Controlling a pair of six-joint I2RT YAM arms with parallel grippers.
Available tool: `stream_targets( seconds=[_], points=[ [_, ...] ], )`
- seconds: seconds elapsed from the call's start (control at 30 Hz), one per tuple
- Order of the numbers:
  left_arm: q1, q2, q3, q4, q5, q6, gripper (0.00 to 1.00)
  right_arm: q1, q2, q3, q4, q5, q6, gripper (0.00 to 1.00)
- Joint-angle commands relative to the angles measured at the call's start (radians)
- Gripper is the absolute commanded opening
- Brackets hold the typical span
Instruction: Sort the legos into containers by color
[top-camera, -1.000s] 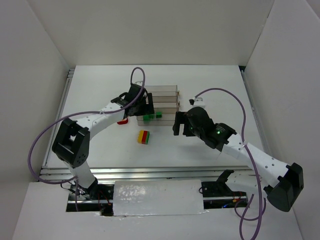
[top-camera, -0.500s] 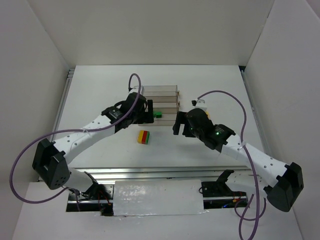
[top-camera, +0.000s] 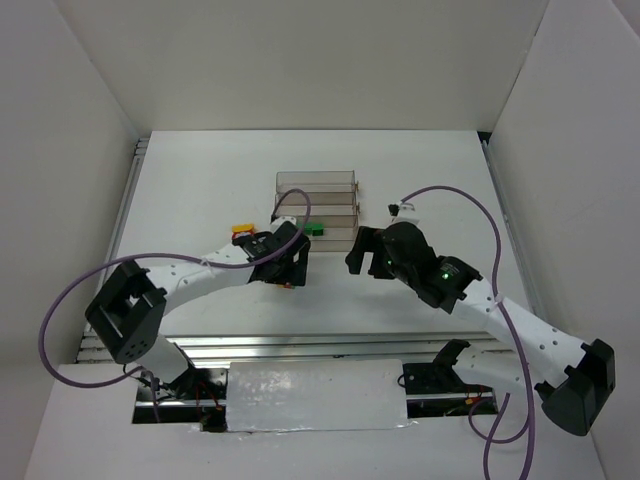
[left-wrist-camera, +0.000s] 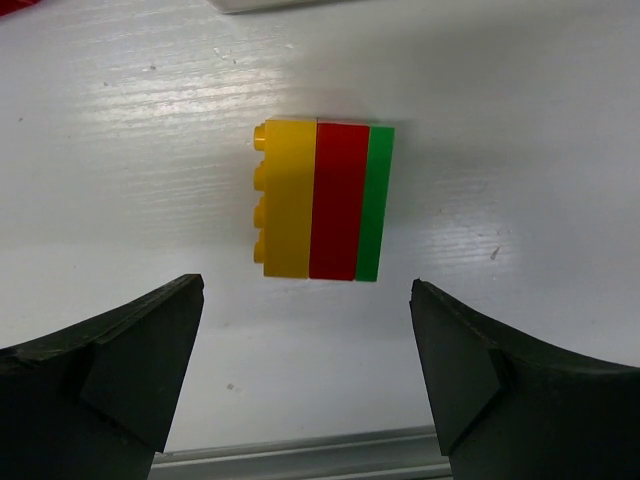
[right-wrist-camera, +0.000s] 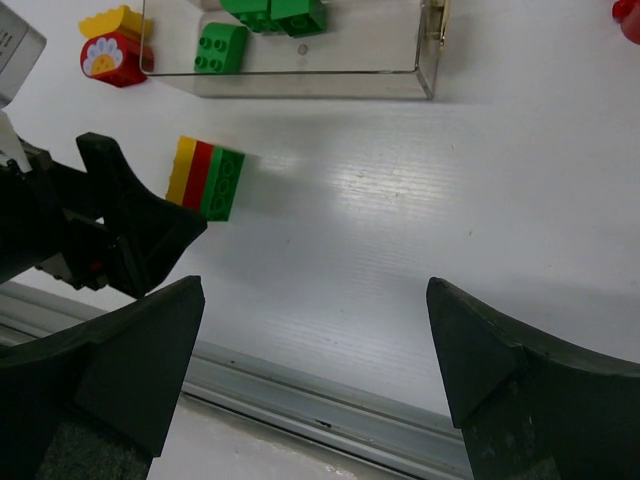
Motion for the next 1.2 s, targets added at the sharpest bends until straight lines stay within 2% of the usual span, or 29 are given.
stream_targets(
  seconds=[0.0,0.47,0.57,0.6,0.67,0.7,0.8,0.83,0.97,1.07,1.17],
  points=[
    [-0.005,0.049,0.006,0.055,-0.023,0.002,0.97,-0.003,-0.011,-0.020,0.039,-0.022,-0.005,1.00],
    [-0.004,0.215,0.066,0.107,-0.051,0.024,0.86,-0.003,-0.016,-0.024,0.032,-0.032,-0.028,1.00],
    [-0.004,0.243,0.072,0.127,-0.045,0.032,0.73,-0.003,-0.030,-0.026,0.023,-0.022,-0.029,1.00],
    [-0.004,0.249,0.072,0.132,-0.039,0.032,0.55,-0.003,-0.033,-0.029,0.022,-0.016,-0.029,1.00],
    [-0.004,0.261,0.077,0.133,-0.034,0.032,0.34,-0.003,-0.042,-0.036,0.022,0.013,-0.025,1.00],
    [-0.004,0.260,0.078,0.127,-0.036,0.027,0.20,-0.006,-0.051,-0.040,0.017,0.031,-0.013,1.00],
    [-0.007,0.209,0.055,0.126,-0.037,0.024,0.03,-0.040,-0.080,-0.050,0.016,0.047,0.004,1.00],
    [-0.010,0.159,0.034,0.135,-0.033,0.035,0.00,-0.072,-0.094,-0.061,0.022,0.015,0.008,1.00],
    [-0.052,-0.022,-0.038,0.205,0.012,0.084,0.00,-0.172,-0.222,-0.093,0.072,-0.115,0.034,1.00],
    [-0.102,-0.157,-0.084,0.282,0.082,0.159,0.00,-0.192,-0.282,-0.098,0.094,-0.195,0.064,1.00],
    [-0.186,-0.256,-0.126,0.372,0.131,0.262,0.00,-0.193,-0.261,-0.067,0.079,-0.261,0.098,1.00]
  ],
)
